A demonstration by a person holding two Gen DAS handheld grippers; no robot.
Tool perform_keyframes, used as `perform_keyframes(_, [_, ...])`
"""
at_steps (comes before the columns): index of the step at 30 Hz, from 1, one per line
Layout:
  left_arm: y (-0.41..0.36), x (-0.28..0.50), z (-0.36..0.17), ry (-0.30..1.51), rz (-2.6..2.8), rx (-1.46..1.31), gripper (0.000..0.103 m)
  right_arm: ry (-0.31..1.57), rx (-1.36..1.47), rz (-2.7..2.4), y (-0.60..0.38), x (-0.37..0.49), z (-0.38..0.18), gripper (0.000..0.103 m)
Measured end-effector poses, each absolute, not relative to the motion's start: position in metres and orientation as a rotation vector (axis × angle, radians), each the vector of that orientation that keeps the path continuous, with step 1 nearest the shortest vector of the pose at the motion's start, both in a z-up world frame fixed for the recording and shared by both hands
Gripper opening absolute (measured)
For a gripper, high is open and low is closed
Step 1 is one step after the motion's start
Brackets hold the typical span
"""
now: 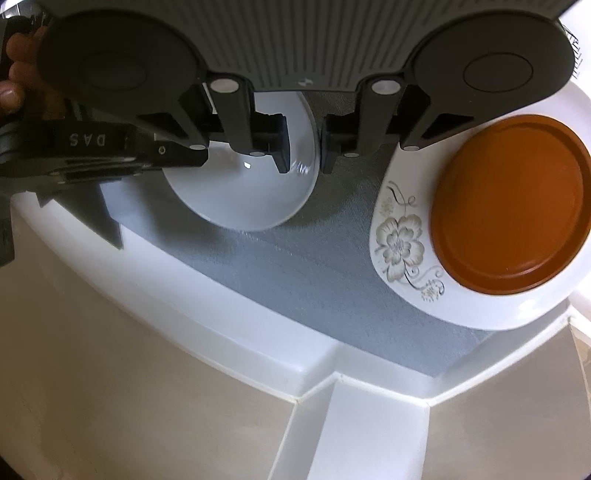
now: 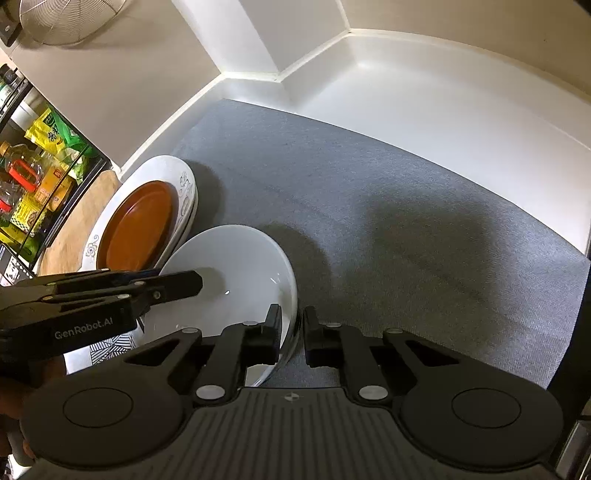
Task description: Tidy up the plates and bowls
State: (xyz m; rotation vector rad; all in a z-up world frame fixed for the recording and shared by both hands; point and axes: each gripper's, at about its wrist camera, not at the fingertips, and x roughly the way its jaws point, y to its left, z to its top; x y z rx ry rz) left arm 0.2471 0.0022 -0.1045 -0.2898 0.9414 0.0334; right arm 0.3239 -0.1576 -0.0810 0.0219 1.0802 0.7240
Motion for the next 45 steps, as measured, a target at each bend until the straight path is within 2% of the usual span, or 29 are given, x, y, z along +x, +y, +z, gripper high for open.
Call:
perform_keyframes(10, [0.007, 0.244, -0.111, 0.963, 0.073, -0.301, 0.018, 1.075, 0.002, 0.7, -0.151, 0.327, -0.082, 0.015])
perform_keyframes(14, [0.007, 0.246, -0.11, 0.964, 0.074, -0.3, 0.018, 1.064, -0.021, 0.676, -0.151, 0.326, -0.083, 0.024])
perform_keyframes(17, [0.006, 0.246, -0.111, 0.97, 0.069, -0.297, 0.018, 1.06, -0.026, 0.673, -0.152, 0.326, -0.084, 0.027])
perform_keyframes(20, [0.005, 0.246, -0.111, 0.973, 0.049, -0.3, 0.009, 1.054, -0.026, 0.671, -0.153, 0.326, -0.084, 0.027])
perform_keyframes(22, [0.003, 0.245, -0.11, 0.969, 0.047, -0.284, 0.009, 1.049, -0.03, 0.68, -0.152, 0.325, -0.083, 0.023])
perform_keyframes(24, [0.003, 0.246, -0.11, 0.97, 0.045, -0.288, 0.009, 1.044, -0.039, 0.703, -0.151, 0.323, -0.082, 0.012])
perform_keyframes(27, [0.003, 0.244, -0.11, 0.972, 0.044, -0.291, 0.009, 1.036, -0.054, 0.721, -0.147, 0.322, -0.081, 0.008])
perform_keyframes(40, [0.005, 0.24, -0.11, 0.981, 0.027, -0.318, 0.011, 1.037, -0.058, 0.742, -0.15, 0.322, -0.081, 0.009])
perform_keyframes(45, [0.009, 0.236, -0.111, 0.982, 0.052, -0.347, 0.021, 1.051, -0.037, 0.732, -0.15, 0.326, -0.081, 0.011])
